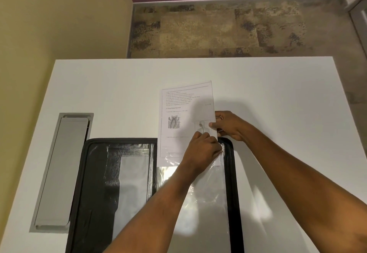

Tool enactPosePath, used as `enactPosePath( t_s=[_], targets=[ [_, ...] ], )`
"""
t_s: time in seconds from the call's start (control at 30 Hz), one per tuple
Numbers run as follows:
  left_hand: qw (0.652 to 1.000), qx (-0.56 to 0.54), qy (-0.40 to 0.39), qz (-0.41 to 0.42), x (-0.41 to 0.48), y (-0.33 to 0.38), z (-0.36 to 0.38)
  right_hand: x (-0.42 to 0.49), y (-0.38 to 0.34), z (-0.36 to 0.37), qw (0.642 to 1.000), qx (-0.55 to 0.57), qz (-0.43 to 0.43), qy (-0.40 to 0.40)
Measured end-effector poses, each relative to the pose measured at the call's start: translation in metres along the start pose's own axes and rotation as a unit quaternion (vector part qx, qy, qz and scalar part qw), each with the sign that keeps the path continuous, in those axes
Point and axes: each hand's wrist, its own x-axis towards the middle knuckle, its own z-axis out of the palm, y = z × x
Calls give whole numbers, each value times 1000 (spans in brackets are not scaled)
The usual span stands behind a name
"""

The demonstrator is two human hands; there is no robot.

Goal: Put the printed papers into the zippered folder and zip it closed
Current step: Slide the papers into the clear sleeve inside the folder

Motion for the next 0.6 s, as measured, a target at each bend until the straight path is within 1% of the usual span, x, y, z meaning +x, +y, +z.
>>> enactPosePath(
  t_s=[0.1, 0.23, 0.3, 0.47, 0.53, 0.6],
  targets=[
    [1000, -2, 5, -16, 1, 0, 3, -4, 6, 3, 999, 28, 25, -27],
    [997, -33, 8, -73, 1, 3, 3, -2, 7, -2, 998, -14, 47, -31],
    [993, -54, 18, -100, -2, 2, 0, 1, 1, -1, 999, -18, 45, -9],
    [985, -46, 56, -156, -22, -24, -13, 8, -15, 6, 993, 33, -19, 110],
    [982, -46, 58, -176, -32, -39, -16, 7, -18, 6, 989, 38, -35, 135],
    [982, -38, 33, -180, -39, -48, -18, 5, -18, 6, 990, 25, -38, 135]
  ],
)
